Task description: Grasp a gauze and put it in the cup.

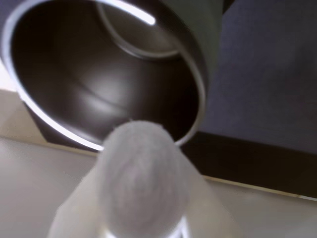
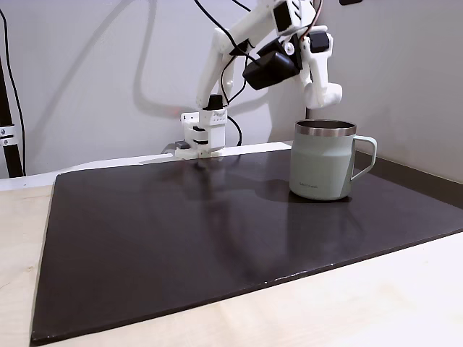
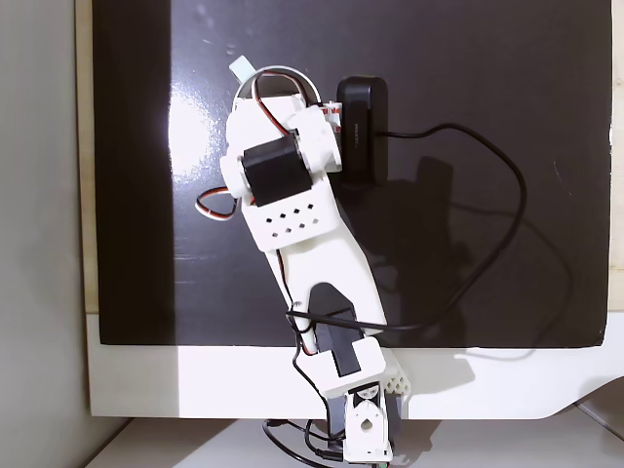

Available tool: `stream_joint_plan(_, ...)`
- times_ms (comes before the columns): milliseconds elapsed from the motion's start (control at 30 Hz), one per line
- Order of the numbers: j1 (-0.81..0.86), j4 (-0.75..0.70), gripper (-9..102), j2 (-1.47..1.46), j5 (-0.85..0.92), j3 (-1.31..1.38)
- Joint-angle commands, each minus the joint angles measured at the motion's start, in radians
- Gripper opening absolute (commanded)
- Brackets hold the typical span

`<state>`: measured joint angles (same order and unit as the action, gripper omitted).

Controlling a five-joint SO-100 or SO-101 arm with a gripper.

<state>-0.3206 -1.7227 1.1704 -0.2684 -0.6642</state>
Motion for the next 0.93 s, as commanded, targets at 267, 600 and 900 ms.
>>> stream_joint_plan(267, 0.009, 0.031, 7, -0.012, 0.014, 0.038)
stream_joint_plan(600, 0.017, 0.029, 34, -0.006, 0.029, 0.025)
stream_joint_plan(900, 0.026, 0.026, 34, -0.005, 0.029, 0.021)
